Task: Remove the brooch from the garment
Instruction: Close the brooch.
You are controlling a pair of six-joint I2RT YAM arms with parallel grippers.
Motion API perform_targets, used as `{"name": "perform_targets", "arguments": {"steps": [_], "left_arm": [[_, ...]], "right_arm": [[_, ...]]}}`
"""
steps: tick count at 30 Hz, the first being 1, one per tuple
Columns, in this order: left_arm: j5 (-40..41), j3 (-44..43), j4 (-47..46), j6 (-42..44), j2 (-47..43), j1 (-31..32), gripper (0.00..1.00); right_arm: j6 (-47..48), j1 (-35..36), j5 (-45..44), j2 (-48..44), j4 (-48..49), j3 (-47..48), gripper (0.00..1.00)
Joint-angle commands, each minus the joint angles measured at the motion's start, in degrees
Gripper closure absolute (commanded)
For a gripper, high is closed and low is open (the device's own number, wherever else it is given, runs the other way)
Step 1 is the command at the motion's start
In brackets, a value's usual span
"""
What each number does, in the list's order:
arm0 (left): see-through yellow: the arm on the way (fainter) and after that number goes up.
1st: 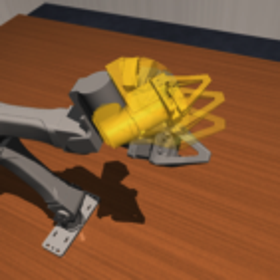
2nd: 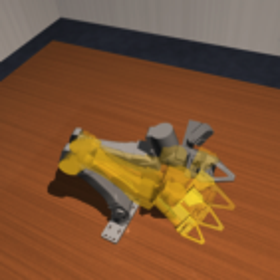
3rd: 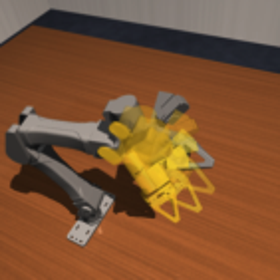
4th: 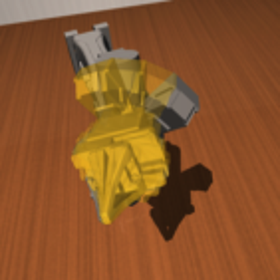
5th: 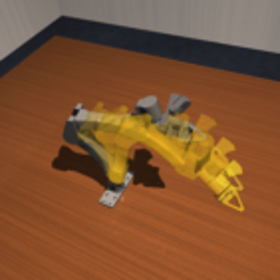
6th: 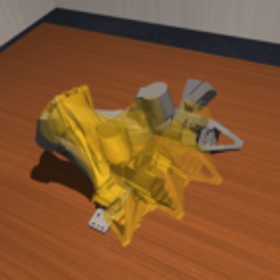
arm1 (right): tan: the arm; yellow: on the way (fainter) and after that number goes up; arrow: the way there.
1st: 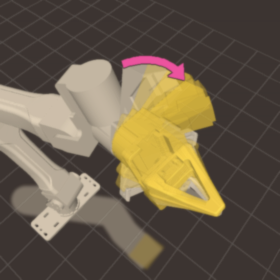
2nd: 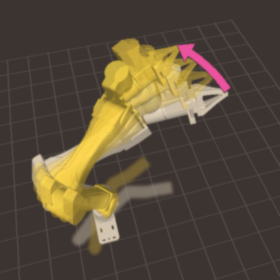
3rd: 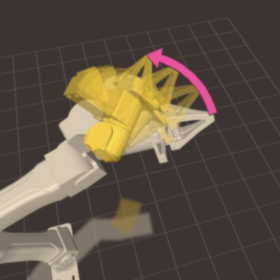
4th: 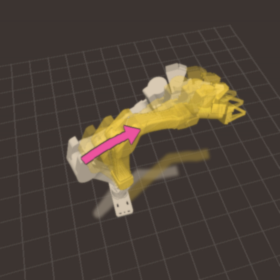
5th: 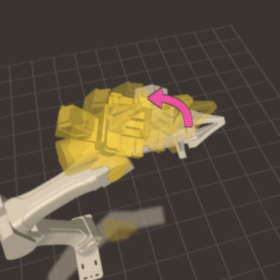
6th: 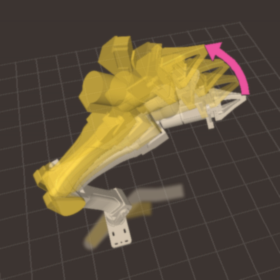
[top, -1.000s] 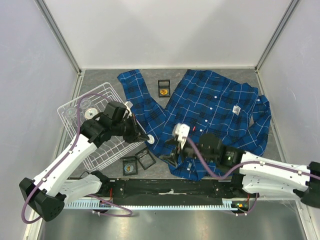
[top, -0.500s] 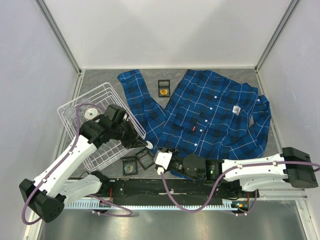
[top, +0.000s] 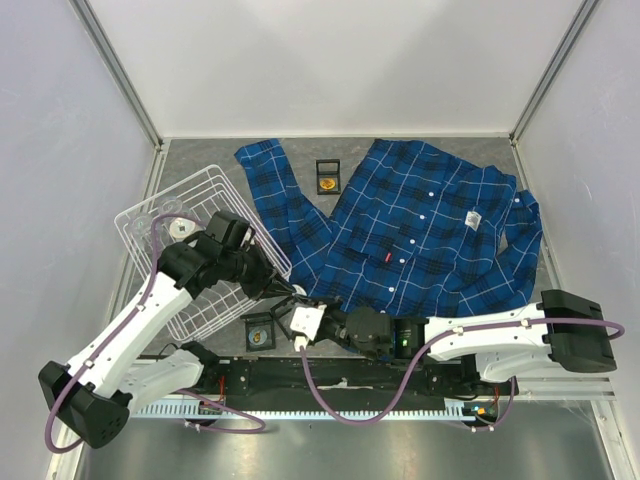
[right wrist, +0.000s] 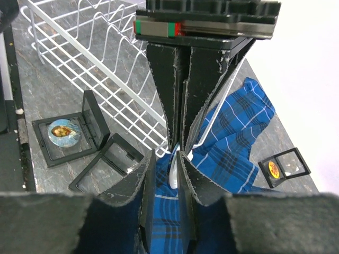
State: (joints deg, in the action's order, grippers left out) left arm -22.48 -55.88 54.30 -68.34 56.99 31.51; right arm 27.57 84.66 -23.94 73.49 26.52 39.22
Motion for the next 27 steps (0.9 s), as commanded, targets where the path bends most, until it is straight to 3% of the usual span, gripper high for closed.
{"name": "perform_targets", "arguments": {"steps": [1, 14, 17, 19, 23, 26, 27], "left_arm": [[-2.0, 0.3, 0.3, -3.0, -1.7, -0.5, 0.98], [-2.9, 0.6, 0.2, -3.9, -3.0, -0.6, 0.98], [-2.7, 0.9, 0.2, -4.1, -3.2, -0.6, 0.98], [-3.1, 1.0, -0.8, -3.7, -3.0, -0.6, 0.98], [-1.8, 0.2, -2.9, 2.9, -3.0, -1.0, 0.97], [3.6, -2.0, -2.1, 10.1, -3.8, -1.1, 0.68], [6.1, -2.3, -1.7, 12.2, -4.8, -1.1, 0.49]], "right_arm": [[0.3, 0.3, -1.5, 0.9, 2.6, 1.9, 0.72], [2.0, 0.2, -6.3, 3.6, 4.9, 1.9, 0.76], [1.2, 0.2, -6.4, 3.1, 5.0, 2.2, 0.85], [0.3, 0.2, -6.8, 3.1, 4.5, 2.5, 1.0], [-5.5, -0.5, -6.6, 1.6, 2.1, 1.5, 1.0], [-14.7, -2.6, -2.4, -1.8, 0.3, -1.8, 1.0], [-21.0, -3.4, -0.5, -3.5, -0.6, -3.7, 1.0]]}}
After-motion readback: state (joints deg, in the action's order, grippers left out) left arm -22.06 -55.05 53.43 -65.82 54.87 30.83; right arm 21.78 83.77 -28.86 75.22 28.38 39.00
